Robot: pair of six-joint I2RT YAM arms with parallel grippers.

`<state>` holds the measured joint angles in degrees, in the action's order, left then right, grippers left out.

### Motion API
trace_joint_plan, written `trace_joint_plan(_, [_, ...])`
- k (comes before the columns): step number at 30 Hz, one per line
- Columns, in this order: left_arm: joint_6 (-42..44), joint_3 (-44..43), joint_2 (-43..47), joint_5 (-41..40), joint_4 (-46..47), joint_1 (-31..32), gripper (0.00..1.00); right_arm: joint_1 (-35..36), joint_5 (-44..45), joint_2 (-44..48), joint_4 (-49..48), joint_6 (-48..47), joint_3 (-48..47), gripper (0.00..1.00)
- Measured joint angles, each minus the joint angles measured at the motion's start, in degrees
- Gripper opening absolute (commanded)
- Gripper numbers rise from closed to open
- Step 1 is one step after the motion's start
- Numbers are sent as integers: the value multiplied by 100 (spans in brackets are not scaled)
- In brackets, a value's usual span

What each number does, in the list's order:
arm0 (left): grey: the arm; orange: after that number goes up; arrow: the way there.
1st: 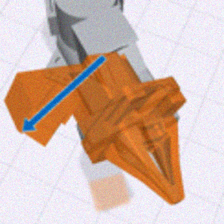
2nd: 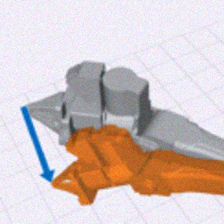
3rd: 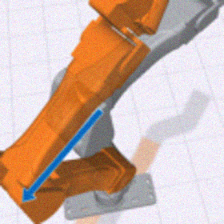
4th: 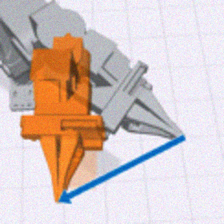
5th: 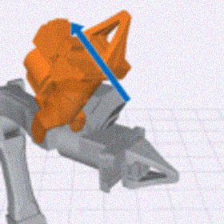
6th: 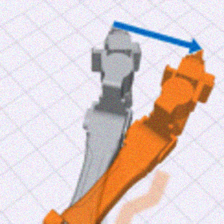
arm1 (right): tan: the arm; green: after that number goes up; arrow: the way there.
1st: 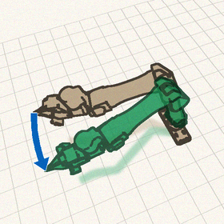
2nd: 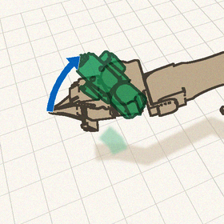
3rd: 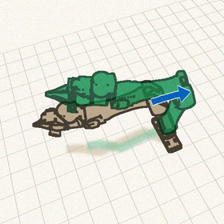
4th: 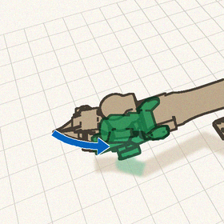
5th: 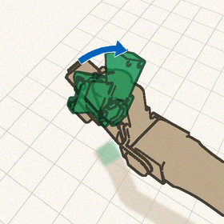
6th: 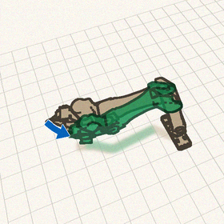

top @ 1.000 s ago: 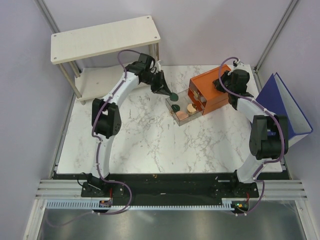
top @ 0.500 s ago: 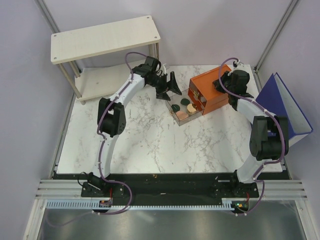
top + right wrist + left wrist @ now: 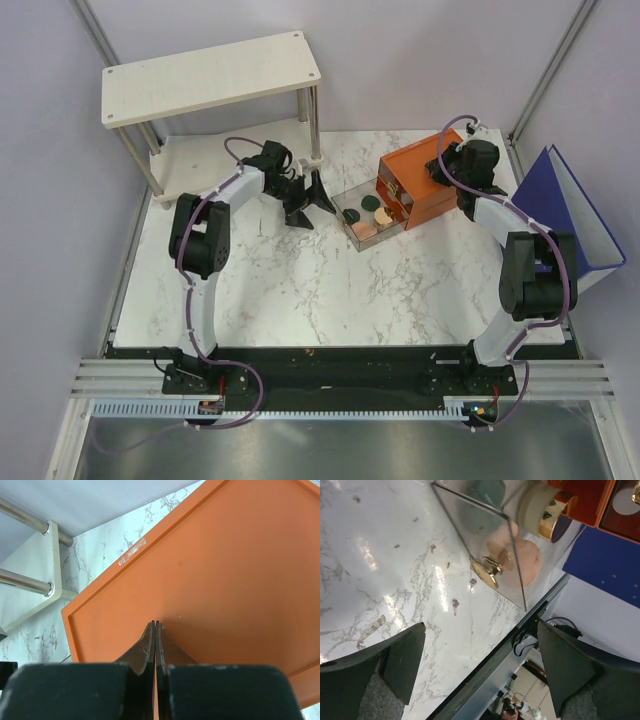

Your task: Organize the makeup

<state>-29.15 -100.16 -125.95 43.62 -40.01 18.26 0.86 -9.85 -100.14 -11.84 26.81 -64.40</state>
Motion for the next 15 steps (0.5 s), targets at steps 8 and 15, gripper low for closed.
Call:
trace_joint_plan(8, [-546,299,0,417,820,-83,61,0,4,7,-9,2,15,0])
trace_joint_plan(15, [-1314,833,-39,1084,1856,-90,2,0,9,9,-48,31,37,0])
